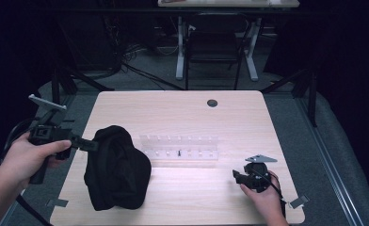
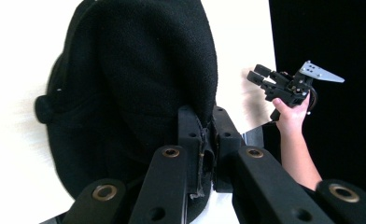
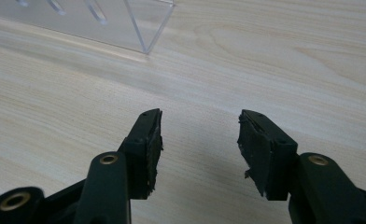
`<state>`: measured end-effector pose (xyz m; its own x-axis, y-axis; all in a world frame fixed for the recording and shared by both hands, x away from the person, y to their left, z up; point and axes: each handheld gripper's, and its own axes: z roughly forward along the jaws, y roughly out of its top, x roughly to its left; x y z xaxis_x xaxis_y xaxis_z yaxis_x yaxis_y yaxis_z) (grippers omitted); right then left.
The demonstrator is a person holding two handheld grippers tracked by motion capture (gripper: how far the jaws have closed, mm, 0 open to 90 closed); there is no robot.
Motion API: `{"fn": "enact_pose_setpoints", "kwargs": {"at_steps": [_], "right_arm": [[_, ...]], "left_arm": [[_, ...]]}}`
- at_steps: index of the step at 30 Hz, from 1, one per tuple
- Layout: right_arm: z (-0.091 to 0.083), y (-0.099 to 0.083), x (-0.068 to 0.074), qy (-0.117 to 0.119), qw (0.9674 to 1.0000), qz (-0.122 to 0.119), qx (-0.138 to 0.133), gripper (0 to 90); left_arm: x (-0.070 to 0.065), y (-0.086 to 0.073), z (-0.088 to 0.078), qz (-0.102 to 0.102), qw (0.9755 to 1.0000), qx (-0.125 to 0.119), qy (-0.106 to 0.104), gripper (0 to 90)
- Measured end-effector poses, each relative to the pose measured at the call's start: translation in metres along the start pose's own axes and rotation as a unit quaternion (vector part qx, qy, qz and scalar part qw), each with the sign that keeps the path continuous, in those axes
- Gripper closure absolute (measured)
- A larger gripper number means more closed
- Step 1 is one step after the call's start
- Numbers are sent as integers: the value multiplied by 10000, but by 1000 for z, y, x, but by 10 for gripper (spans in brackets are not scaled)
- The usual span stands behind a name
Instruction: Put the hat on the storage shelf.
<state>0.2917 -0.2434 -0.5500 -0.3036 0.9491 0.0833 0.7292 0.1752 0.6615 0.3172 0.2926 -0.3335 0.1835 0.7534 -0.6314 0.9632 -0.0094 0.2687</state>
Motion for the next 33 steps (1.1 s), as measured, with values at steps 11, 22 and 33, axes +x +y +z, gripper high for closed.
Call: {"fn": "enact_pose_setpoints", "kwargs": {"at_steps": [11, 22, 33], "right_arm": [[1, 0, 0, 6, 10000, -1, 12, 487], [2, 0, -1, 32, 10000, 22, -17, 487], [1, -1, -1, 54, 10000, 60, -36, 487]], "left_arm": [[-6, 6, -17, 1, 9997, -240, -66, 852], [-20, 16, -21, 105, 9989, -408, -182, 852], [-30, 30, -19, 166, 9987, -448, -189, 852]]}}
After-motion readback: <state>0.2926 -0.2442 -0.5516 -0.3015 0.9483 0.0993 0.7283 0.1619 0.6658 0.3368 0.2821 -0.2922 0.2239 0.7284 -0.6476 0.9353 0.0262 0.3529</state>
